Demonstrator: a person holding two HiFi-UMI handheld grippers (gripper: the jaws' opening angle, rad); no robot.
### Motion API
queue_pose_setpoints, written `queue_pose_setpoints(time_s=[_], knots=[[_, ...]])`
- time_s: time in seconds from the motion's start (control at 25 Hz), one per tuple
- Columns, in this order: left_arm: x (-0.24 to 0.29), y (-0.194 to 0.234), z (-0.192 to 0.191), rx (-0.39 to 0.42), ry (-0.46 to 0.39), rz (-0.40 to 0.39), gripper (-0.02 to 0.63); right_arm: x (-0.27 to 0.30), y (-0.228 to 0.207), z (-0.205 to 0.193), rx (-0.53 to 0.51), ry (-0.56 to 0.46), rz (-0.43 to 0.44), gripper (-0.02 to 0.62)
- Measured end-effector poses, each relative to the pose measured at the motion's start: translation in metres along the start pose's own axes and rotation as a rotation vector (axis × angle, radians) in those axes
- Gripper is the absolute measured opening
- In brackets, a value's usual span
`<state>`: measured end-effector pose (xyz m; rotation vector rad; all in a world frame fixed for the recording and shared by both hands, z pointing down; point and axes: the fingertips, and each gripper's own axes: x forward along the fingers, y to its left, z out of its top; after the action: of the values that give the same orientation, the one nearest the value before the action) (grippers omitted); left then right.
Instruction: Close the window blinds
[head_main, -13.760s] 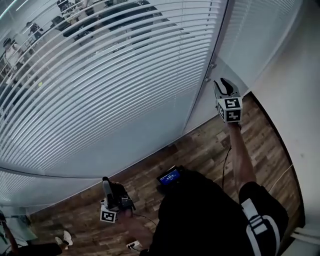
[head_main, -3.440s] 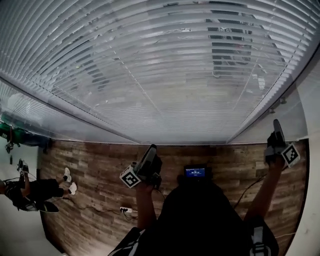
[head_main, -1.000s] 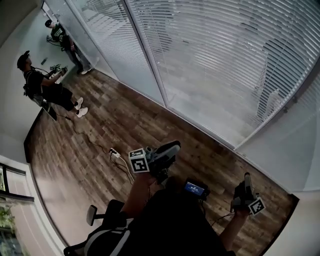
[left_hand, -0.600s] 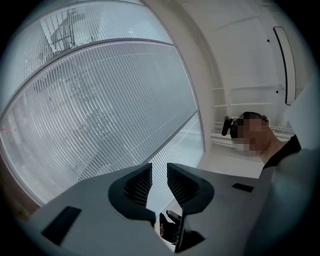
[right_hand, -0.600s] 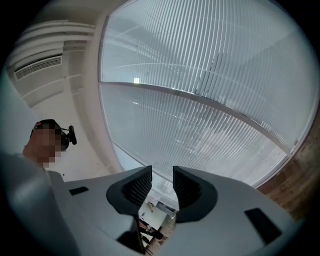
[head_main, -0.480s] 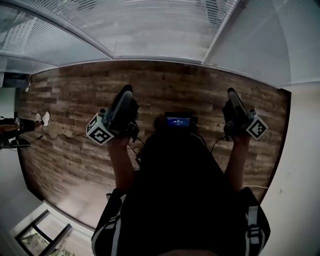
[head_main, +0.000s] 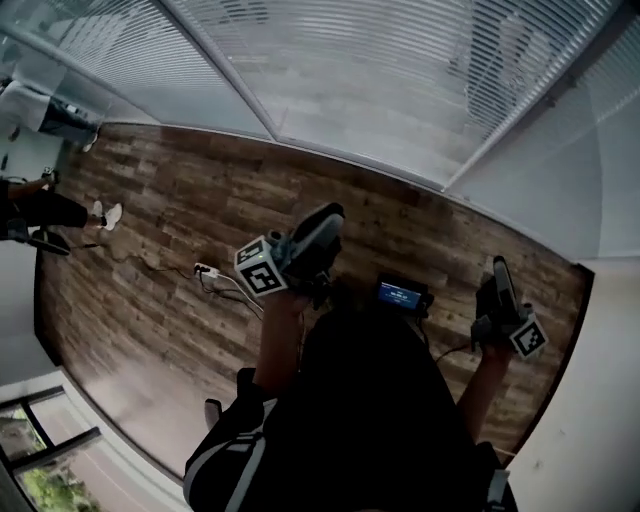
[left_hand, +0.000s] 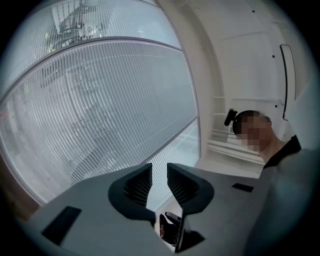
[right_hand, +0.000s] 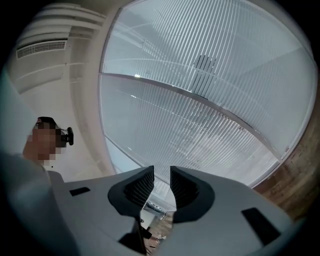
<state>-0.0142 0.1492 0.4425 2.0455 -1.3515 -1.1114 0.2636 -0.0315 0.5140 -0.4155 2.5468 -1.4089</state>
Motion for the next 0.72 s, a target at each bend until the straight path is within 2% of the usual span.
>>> queue_pose_setpoints(time_s=[0.08,0.28,0.44,0.72], knots=[[0.002,0.001,0.001,-0.018,0.008,-0.008,0.089,0.0,0.005,0.001,-0.012,-0.01,0.003,0.1],[-0.026,0.01,0.041,0.028,-0.041,0.022,0.089,0.063,0.017,-0.025,-0.003,0.06,0.115,0.094],[-0.048,0.012,0.042,0.028,-0.068,0.057,0.089,0.077,0.028,-0.035,-0.012,0.092,0.158,0.094],[-0.06,0.012,0.051,0.038,-0.082,0.074,0.089,0.087,0.036,-0.042,-0.015,0.108,0.168,0.094]])
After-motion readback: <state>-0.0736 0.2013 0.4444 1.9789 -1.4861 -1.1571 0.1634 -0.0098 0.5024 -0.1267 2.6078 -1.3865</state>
